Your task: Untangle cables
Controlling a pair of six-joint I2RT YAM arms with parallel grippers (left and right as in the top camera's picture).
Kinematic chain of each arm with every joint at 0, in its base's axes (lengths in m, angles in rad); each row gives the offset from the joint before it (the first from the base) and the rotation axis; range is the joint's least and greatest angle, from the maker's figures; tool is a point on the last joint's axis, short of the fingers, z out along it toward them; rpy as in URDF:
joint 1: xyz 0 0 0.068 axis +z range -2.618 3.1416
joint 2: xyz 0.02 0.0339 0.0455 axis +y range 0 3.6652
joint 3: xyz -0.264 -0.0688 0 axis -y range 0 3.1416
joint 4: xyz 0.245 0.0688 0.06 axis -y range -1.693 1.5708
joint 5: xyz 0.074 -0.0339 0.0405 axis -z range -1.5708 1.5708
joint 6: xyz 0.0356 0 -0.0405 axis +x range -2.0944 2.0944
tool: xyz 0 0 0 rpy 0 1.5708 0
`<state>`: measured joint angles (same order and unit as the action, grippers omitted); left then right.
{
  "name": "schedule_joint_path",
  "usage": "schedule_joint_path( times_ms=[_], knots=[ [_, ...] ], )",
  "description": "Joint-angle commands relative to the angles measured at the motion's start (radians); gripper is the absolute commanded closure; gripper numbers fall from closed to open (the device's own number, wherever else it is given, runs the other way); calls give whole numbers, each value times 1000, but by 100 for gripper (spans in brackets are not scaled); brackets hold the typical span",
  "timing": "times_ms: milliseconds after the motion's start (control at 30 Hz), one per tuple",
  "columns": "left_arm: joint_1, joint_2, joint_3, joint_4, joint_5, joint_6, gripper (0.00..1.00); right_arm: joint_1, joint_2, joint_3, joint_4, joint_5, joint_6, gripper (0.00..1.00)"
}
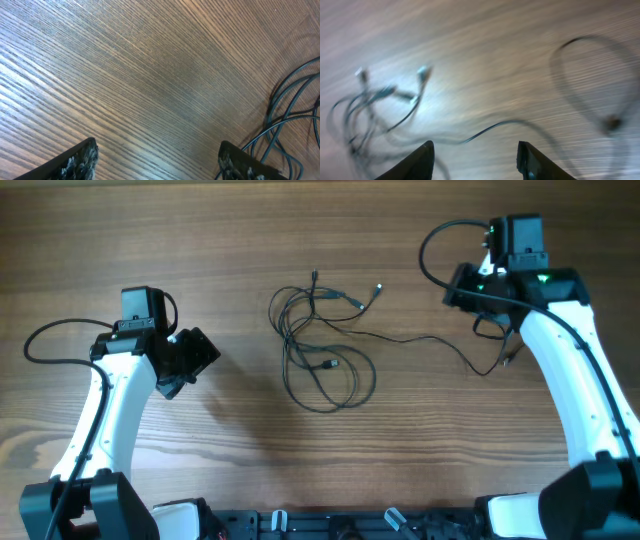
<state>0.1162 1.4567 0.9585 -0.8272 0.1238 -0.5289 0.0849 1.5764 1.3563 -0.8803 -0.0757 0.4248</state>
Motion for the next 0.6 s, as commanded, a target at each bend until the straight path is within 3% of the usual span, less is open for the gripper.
schedule_joint_path(
  times_ms=[0,200,567],
  knots=[
    [3,2,4,0,-10,-3,21,27,60,-13,-7,-271,-29,48],
    [3,2,4,0,-10,-3,21,108,138,-43,-23,-294,55,60],
    [3,2,4,-2,-10,-3,21,287,323,-43,48,-16,415,55]
  ],
)
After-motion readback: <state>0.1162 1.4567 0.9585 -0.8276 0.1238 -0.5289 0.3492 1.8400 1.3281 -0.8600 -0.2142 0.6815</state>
